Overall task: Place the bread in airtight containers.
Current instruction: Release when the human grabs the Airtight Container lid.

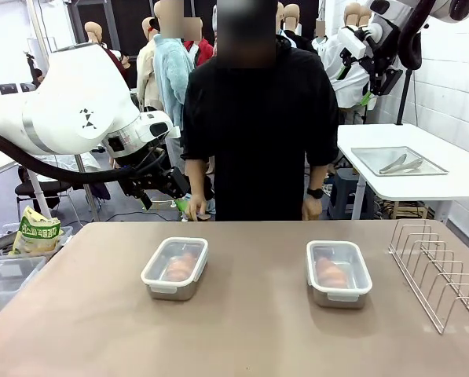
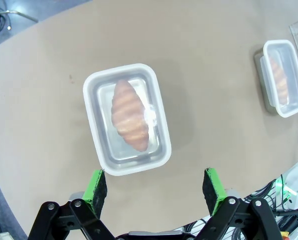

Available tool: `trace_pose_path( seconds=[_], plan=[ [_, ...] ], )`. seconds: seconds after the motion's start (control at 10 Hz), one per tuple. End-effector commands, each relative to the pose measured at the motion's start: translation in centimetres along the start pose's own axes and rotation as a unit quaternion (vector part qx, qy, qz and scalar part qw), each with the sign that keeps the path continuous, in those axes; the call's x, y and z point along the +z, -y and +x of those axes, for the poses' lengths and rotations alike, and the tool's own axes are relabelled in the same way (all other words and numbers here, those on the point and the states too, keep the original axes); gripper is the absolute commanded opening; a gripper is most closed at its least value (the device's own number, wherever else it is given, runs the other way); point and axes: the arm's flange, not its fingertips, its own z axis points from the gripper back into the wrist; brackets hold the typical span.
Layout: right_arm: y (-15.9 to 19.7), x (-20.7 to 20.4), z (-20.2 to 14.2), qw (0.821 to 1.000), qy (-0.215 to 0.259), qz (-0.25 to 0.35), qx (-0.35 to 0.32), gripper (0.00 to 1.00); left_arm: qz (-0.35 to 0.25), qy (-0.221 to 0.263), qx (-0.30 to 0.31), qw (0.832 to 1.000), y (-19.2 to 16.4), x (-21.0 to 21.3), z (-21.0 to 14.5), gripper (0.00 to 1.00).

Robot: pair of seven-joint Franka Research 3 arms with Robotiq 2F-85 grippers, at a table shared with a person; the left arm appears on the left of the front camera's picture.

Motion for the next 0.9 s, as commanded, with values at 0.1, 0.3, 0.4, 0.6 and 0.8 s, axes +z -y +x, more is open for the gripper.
trace_pose_path(
  seconds=[0.1,0.3,0.4,0.6,0.8],
  plan=[
    [0.00,0.10,0.11,1.000,0.003,-0.007,0.000,1.00,0.001,0.001,0.001,1.000,-0.09,0.11,-0.08,1.00],
    [0.00,0.10,0.11,1.000,0.003,-0.007,0.000,1.00,0.001,0.001,0.001,1.000,-0.09,0.11,-0.08,1.00],
    [0.00,0.10,0.11,1.000,0.003,-0.007,0.000,1.00,0.001,0.001,0.001,1.000,-0.09,0.11,-0.08,1.00],
    [0.00,0.10,0.11,1.000,0.003,-0.007,0.000,1.00,0.001,0.001,0.001,1.000,-0.09,0.11,-0.08,1.00],
    [0.00,0.10,0.11,1.000,0.003,-0.007,0.000,1.00,0.001,0.001,0.001,1.000,-0.09,0.11,-0.08,1.00]
  ],
)
